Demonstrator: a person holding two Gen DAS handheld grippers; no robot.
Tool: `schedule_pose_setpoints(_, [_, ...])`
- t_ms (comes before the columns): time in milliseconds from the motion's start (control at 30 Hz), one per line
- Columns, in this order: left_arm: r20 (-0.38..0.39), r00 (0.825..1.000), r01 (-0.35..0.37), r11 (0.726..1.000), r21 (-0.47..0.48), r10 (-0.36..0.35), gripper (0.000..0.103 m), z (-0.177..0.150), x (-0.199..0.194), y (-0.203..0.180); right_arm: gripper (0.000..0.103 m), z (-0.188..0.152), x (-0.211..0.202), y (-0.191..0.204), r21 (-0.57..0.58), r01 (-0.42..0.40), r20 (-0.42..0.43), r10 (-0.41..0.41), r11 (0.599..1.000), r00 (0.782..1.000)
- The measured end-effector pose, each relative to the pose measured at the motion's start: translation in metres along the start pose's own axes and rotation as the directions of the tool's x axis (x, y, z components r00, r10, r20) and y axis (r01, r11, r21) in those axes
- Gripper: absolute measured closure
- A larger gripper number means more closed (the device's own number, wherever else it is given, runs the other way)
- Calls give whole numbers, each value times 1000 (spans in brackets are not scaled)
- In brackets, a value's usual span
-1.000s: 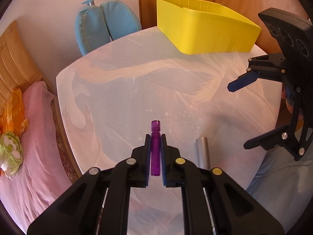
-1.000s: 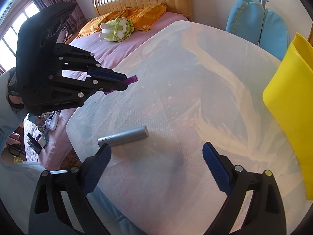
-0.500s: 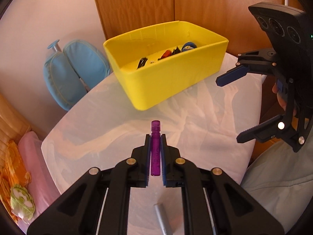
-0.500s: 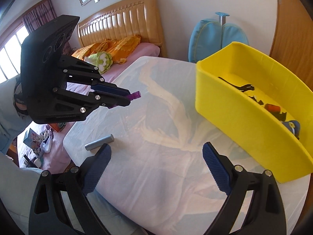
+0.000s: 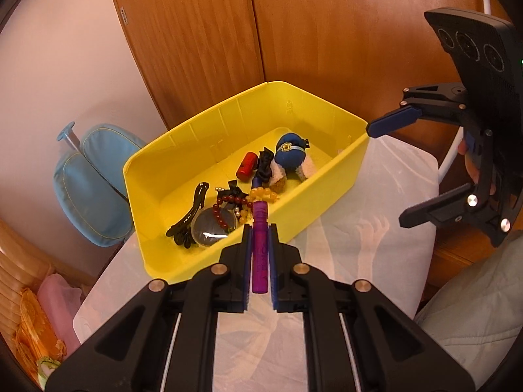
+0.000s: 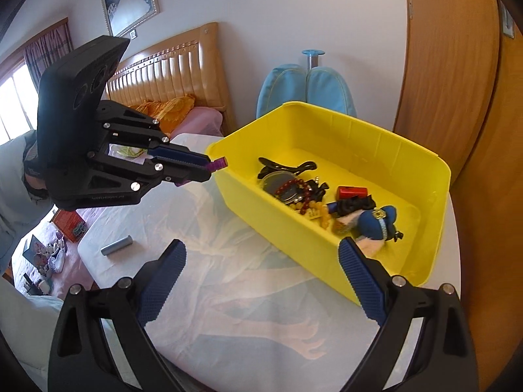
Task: Organize jewelry
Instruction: 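Carry the purple tube over the yellow bin with the left gripper, then open the left gripper to drop the purple tube into the bin, then withdraw the left gripper while moving the right gripper toward the silver cylinder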
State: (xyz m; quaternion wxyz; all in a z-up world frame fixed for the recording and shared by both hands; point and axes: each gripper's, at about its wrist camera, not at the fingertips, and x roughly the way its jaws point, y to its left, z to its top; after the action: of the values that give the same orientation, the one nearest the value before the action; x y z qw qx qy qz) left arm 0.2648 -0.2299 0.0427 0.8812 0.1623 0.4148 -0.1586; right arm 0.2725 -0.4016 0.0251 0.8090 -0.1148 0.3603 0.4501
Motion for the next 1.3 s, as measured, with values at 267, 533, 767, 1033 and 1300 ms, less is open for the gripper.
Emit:
schedule_pose_setpoints(267, [-60, 997, 54, 995, 87, -49, 93, 54, 65, 40, 8, 38, 40, -64, 113, 50, -22, -47, 992, 999])
schedule_pose_setpoints(533, [-235, 969, 118, 978, 171, -76, 93, 93, 164, 61, 8, 51, 107, -120, 239, 136, -239, -78, 962, 968])
schedule_pose_setpoints(767, [-298, 951, 138, 976, 169, -83, 92, 89, 190, 64, 7, 49, 124, -132, 245, 174, -283, -102, 954, 954])
schedule_pose_setpoints(1033, [-238, 971, 58, 991, 119, -28, 43, 91, 164, 70, 7, 53, 108, -121, 214, 147, -231, -96, 966, 968])
schedule_pose_setpoints(1300, [-122, 992, -22, 998, 61, 29, 38, 67, 82, 50, 7, 47, 69, -78, 119, 112, -131, -96, 987, 987])
